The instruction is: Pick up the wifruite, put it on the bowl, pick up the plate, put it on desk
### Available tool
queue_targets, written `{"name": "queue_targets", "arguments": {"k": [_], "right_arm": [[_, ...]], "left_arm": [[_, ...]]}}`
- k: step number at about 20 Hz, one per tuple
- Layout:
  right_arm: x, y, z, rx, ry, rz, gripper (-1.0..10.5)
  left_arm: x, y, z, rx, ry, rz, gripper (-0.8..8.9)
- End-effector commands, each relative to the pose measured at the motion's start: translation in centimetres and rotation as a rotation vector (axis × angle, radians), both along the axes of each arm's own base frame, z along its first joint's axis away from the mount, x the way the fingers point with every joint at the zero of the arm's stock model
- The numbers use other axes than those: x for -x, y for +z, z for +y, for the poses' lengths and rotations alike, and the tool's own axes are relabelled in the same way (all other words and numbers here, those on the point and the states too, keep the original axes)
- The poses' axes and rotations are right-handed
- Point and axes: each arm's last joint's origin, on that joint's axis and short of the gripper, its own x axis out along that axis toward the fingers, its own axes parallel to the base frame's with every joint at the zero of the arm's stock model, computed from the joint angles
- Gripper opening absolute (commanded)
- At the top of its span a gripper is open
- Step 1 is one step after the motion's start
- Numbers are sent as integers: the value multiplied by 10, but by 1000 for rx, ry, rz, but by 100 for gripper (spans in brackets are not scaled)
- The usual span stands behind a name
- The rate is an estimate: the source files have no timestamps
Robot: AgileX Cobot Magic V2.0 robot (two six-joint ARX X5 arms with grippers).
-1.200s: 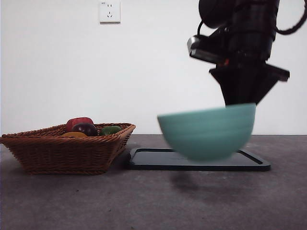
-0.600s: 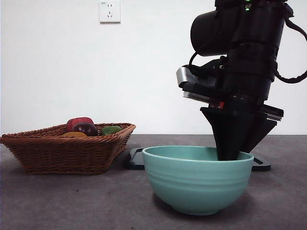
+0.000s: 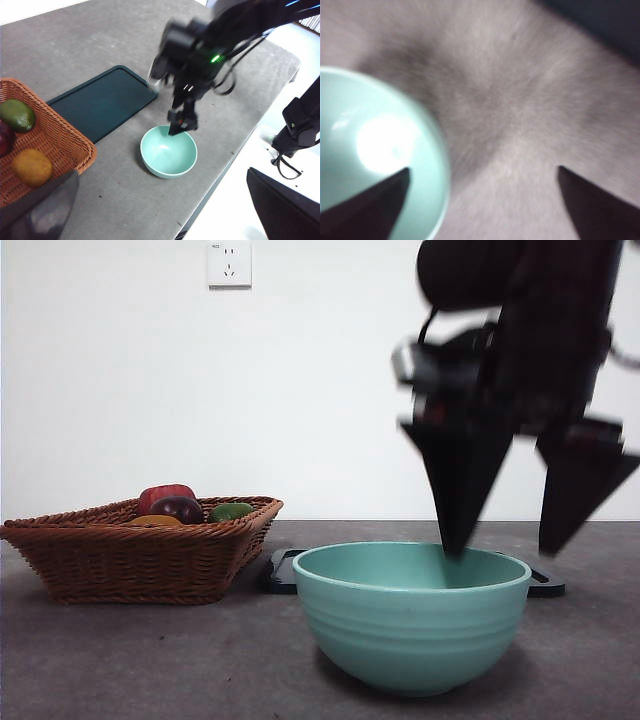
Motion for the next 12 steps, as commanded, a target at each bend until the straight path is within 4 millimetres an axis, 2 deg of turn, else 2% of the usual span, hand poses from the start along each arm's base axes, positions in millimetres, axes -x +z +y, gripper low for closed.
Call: {"name": "queue_targets", "arguments": {"k": [1,3,6,8,12], "right_arm": [[12,25,-7,-37,-7,-68,553],[32,52,-22,-81,-10,-139,553],[75,91,-52,-165,-10,-253,553],[106,110,-75,-228,-10,-337,553],[164,131,-115,-402,7,-513,552]], "left_arm": [[0,3,-1,5,-18,-21,594],[0,3,-1,5,-19,-21,594],[0,3,-1,5,-18,-21,594],[0,3,-1,5,-19,-21,594],[0,3,-1,5,-18,-21,594]]}}
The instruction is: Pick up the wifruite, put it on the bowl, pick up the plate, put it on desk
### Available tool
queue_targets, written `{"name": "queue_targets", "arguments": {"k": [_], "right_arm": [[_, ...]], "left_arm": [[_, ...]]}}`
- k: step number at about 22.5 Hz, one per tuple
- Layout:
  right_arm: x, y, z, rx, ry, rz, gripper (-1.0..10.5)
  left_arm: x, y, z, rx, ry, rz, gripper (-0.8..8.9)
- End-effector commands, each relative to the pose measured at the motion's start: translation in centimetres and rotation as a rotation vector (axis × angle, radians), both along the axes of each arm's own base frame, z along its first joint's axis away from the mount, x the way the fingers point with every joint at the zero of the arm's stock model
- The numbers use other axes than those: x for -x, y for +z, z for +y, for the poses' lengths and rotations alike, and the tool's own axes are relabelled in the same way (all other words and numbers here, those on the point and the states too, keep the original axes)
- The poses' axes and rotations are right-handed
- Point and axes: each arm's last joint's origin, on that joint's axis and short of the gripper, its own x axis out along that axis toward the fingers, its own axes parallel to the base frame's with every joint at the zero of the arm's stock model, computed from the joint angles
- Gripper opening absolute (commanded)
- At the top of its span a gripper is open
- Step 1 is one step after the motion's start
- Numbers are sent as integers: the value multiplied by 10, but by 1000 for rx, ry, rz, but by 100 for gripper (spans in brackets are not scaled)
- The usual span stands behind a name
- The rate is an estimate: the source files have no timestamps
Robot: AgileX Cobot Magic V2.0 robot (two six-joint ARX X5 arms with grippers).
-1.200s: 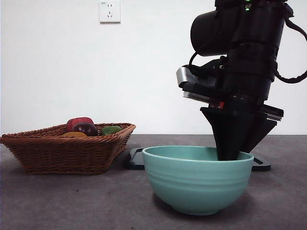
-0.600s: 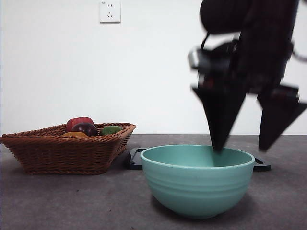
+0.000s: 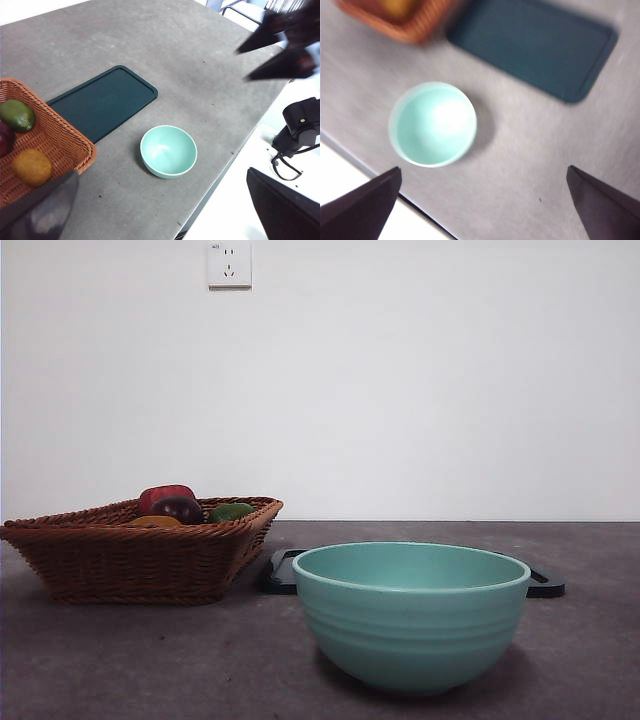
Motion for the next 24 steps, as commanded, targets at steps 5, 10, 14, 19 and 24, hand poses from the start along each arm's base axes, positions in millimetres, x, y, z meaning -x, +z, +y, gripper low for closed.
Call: {"name": "queue_targets", "arguments": {"k": [5,10,14,19,24], "right_arm": [[69,12,-47,-234,52,-240,552],[82,9,-56,-281,57,-260,551],[82,9,-56,-277,57,-255,551],[82,9,-56,-274,56,-258,551],[82,9,-56,-274,56,-258,522]], "left_arm": [[0,3,-1,5,-19,-23,594],[0,4,-1,7,-19,-27,594],[0,4,-1,8,-19,-28,594],[0,4,-1,8,-19,-28,594],[0,4,-1,8,-19,-28,564]]}}
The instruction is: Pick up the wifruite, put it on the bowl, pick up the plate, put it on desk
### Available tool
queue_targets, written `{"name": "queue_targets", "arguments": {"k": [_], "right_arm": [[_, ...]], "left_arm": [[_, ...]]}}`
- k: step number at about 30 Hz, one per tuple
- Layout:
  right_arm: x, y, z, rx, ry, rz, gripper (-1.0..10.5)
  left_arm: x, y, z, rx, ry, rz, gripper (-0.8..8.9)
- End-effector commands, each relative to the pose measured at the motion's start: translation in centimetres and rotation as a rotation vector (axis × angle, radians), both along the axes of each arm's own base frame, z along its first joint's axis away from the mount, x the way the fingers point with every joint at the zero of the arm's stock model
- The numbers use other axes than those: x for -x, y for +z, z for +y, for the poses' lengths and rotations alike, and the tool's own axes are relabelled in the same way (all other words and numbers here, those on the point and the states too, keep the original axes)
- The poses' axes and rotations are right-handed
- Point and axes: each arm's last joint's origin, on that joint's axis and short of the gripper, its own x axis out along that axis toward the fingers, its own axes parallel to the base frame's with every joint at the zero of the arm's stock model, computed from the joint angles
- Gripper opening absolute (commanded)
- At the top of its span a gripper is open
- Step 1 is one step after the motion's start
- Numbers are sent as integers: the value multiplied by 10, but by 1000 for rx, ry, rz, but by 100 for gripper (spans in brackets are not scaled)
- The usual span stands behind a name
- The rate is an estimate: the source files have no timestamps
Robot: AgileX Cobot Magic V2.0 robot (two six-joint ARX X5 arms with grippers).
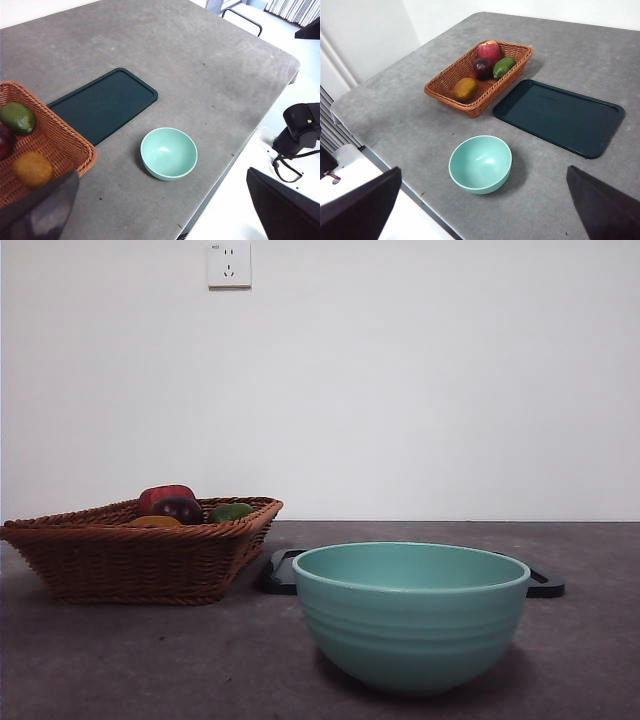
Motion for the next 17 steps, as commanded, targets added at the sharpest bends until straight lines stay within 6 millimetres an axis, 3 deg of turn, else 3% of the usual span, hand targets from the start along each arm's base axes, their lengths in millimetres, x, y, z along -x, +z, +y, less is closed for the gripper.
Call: {"name": "queue_targets", "arguments": {"k": [1,2,4,5,17], "right_arm": [[0,4,0,-16,2,-6,449],[0,3,0,-16,2,-5,347],[0,3,0,-15,3,-6,46],[0,4,0,-15,2,-7,-7],[0,4,0,-16,2,-7,12]], "left_arm": [[0,3,-1,3,-19,-20,496],[0,3,-1,2,-19,-19,400],[0,2,-1,0,-19,-14,62],[0,2,-1,0,-18,-15,1],[0,2,-1,0,-19,-15,19]]}}
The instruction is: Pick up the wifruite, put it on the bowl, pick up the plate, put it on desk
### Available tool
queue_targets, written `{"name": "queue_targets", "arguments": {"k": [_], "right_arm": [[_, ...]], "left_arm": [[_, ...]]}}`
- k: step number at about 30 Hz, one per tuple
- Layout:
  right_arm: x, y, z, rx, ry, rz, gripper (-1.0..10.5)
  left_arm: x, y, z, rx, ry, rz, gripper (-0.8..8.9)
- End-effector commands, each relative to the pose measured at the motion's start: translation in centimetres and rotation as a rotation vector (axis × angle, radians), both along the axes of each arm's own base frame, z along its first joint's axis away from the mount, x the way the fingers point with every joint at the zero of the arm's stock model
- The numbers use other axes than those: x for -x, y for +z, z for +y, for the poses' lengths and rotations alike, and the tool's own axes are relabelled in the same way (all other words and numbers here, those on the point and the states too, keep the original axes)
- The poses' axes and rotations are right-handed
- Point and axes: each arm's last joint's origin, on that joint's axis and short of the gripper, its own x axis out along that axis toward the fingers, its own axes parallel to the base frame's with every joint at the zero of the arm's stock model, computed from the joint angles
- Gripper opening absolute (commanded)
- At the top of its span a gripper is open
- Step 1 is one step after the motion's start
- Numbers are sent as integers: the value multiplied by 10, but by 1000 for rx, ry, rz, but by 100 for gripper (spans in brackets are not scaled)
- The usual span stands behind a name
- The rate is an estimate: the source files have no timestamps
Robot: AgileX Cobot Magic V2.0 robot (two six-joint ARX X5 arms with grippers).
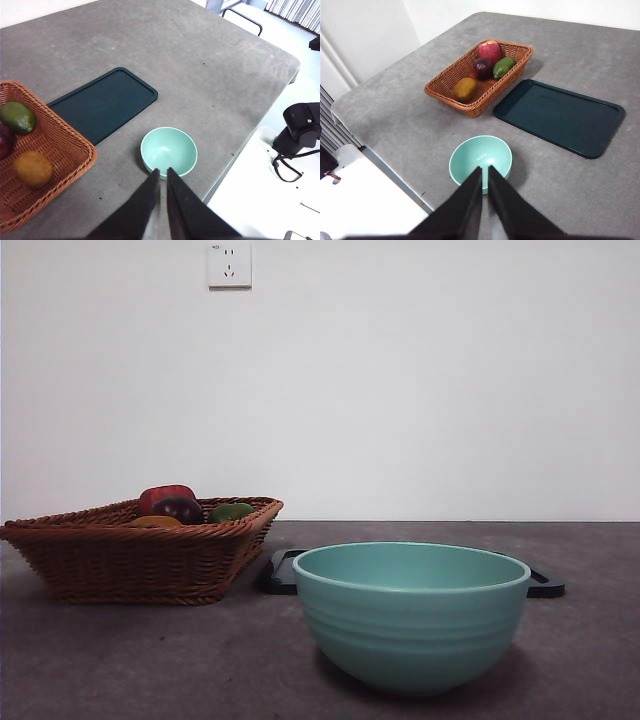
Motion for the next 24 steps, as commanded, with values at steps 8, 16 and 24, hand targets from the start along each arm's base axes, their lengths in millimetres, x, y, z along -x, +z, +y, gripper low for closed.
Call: {"name": "queue_targets", "arguments": {"k": [8,16,24], "right_arm": [[0,4,0,-16,2,-7,12],[0,4,0,-16,2,-7,12],[0,4,0,-16,2,-7,12]], "left_arm": [[1,3,0,2,-21,-16,19],[-8,-5,8,2,144,15,19],[-18,-59,25,54,457,-81,19]]}}
